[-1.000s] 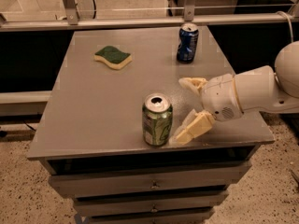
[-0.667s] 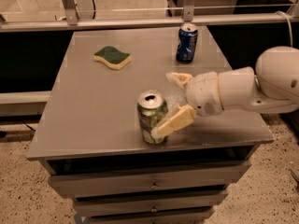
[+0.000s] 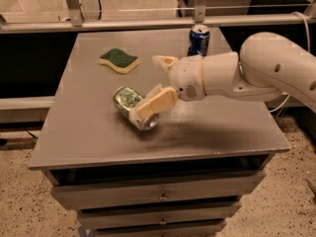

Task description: Knock green can over

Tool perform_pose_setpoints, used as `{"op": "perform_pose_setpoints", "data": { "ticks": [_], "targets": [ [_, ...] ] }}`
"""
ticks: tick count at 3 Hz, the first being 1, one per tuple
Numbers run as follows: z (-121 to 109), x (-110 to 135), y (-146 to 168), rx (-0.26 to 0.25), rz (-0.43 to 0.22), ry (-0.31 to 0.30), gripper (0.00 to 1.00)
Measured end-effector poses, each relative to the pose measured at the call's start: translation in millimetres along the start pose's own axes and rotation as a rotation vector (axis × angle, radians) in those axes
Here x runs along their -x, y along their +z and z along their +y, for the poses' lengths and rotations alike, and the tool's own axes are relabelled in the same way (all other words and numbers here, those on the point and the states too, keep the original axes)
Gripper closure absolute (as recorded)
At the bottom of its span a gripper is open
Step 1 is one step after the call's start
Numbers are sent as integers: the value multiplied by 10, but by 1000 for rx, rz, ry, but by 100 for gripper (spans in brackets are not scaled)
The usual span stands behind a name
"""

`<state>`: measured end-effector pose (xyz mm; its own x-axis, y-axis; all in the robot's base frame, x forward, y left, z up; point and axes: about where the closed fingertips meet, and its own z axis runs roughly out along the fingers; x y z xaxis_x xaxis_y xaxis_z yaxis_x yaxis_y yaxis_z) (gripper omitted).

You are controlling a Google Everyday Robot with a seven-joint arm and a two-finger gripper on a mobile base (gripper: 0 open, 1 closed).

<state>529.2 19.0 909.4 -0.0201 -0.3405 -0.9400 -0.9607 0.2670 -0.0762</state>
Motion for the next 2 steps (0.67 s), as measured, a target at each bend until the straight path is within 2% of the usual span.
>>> {"op": "perform_pose_setpoints", "data": {
  "ticks": [1, 2],
  "targets": [
    [-103, 210, 176, -7, -29, 8, 0],
    [-169, 184, -27, -47, -6, 12, 0]
  ]
}}
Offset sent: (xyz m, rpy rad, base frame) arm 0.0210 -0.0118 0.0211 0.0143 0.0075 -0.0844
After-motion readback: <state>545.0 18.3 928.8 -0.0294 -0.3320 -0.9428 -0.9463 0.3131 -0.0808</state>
